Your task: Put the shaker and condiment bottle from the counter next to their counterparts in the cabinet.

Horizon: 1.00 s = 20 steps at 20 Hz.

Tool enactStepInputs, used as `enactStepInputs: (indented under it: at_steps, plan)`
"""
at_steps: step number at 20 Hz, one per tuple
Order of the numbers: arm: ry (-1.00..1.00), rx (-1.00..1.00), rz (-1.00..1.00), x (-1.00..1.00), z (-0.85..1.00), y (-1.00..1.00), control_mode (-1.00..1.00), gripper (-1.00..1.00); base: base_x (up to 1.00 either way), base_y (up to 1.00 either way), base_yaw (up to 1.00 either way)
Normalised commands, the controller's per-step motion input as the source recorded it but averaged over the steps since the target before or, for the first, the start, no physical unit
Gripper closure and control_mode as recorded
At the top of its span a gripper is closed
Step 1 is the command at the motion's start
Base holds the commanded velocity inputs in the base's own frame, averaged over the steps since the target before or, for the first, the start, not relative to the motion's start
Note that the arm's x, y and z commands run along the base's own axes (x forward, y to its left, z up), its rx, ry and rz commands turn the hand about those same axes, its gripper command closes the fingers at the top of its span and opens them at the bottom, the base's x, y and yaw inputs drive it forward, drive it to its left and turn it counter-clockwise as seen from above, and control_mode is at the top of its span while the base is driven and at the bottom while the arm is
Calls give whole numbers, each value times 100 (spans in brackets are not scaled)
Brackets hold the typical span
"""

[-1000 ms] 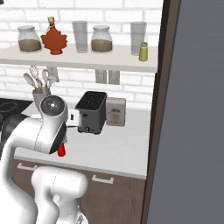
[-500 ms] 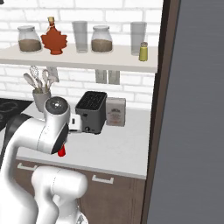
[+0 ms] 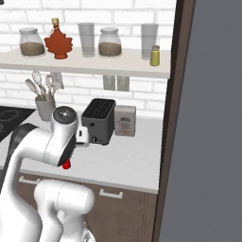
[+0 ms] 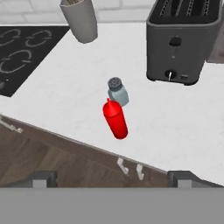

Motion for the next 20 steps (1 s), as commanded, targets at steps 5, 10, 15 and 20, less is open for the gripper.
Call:
enactStepInputs:
  at_steps: [5,10,15,20]
  plan:
    - [-22,19,0,-18,-21,0,-100,-100,0,0,0]
    - [-36,19,0,-28,-28,0,-100,-100,0,0,0]
    - [-19,3,0,-22,-2,-3,-100,-100,0,0,0]
    - [-3,0,0,0,-65,13,-100,-100,0,0,0]
